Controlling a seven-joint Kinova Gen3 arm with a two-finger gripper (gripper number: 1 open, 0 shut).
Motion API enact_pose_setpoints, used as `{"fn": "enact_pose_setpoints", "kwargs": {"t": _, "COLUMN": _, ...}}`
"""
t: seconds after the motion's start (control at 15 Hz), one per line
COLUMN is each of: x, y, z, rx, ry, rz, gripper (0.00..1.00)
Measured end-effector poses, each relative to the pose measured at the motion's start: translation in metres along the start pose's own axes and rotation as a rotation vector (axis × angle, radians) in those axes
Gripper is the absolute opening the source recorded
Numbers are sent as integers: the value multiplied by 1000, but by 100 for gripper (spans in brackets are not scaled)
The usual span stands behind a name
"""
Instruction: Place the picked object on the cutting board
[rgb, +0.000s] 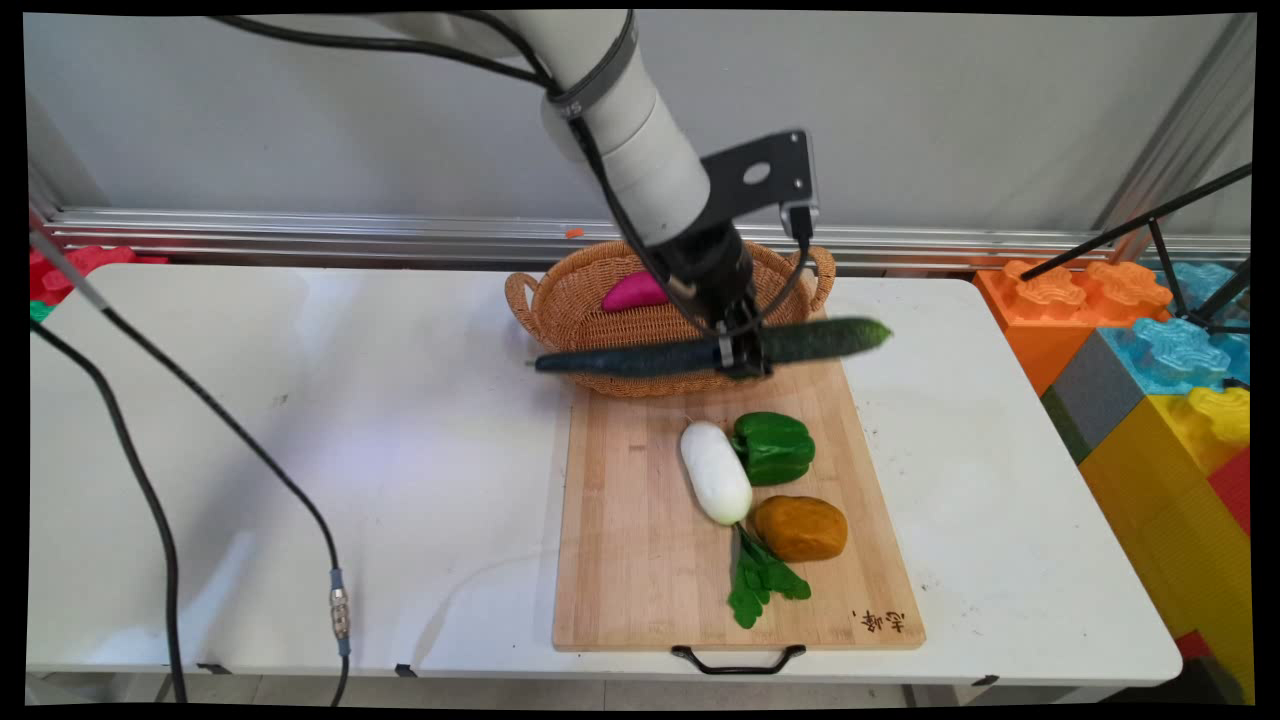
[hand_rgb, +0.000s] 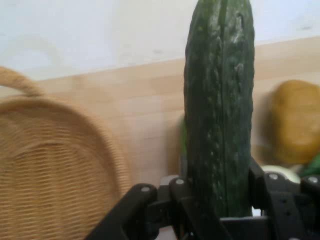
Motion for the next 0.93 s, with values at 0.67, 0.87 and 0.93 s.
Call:
{"fn": "enact_pose_setpoints", "kwargs": {"t": 0.67, "x": -9, "y": 67, "z": 57, "rx": -168, "ry": 21, "rz": -148, "gripper": 0}}
{"fn": "enact_pose_setpoints", "kwargs": {"t": 0.87, "x": -8, "y": 83, "z": 72, "rx": -213, "ry": 35, "rz": -174, "gripper": 0}}
{"fn": "enact_pose_setpoints", "kwargs": {"t": 0.93, "x": -8, "y": 88, "z": 77, "rx": -225, "ry": 38, "rz": -172, "gripper": 0}}
